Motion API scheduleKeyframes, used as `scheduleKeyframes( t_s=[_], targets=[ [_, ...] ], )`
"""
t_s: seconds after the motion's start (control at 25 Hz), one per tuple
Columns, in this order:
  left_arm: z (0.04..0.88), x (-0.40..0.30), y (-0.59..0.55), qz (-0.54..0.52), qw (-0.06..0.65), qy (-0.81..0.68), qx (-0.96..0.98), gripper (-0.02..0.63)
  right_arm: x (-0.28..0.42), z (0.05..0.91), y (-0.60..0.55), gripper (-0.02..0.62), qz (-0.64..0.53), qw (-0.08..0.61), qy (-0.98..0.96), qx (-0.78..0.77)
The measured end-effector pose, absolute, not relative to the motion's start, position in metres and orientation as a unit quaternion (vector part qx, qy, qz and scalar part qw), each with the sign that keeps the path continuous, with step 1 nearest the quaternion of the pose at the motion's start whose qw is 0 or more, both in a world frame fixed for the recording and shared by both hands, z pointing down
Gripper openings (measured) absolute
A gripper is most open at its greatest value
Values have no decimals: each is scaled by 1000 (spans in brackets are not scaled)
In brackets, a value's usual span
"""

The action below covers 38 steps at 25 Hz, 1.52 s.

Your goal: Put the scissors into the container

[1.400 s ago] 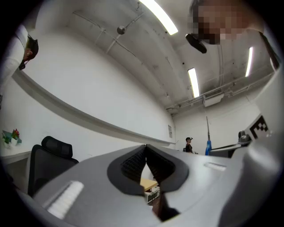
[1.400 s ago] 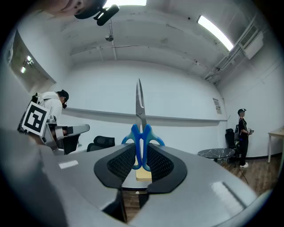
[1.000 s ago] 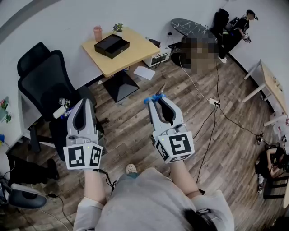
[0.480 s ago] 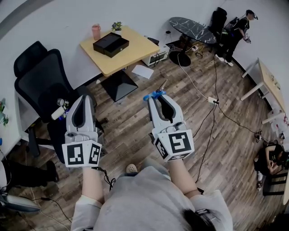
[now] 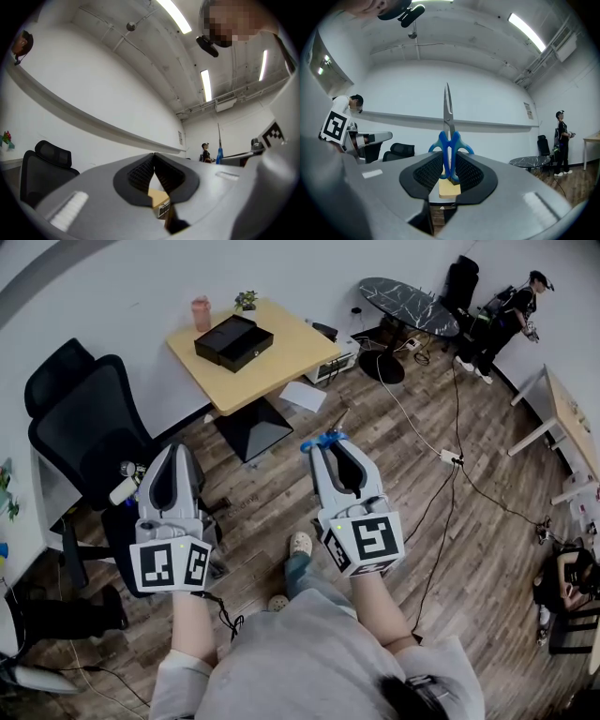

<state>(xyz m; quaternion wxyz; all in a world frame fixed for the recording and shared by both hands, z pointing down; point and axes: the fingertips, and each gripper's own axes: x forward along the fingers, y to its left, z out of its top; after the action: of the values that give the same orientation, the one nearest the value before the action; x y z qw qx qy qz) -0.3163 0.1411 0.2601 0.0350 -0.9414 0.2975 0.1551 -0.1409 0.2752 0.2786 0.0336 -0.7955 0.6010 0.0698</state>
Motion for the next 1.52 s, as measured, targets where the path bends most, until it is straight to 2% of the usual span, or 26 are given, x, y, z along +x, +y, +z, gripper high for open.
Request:
scheduleKeyframes(
  t_s=[0.84, 1.52],
  targets=[
    [227, -134, 14, 176, 47, 324, -928, 58, 40, 251, 134, 84, 87, 34, 633, -768],
    [240, -63, -65, 162, 39, 328, -930, 60, 117, 266, 58, 84, 71, 42, 631, -772]
  ],
)
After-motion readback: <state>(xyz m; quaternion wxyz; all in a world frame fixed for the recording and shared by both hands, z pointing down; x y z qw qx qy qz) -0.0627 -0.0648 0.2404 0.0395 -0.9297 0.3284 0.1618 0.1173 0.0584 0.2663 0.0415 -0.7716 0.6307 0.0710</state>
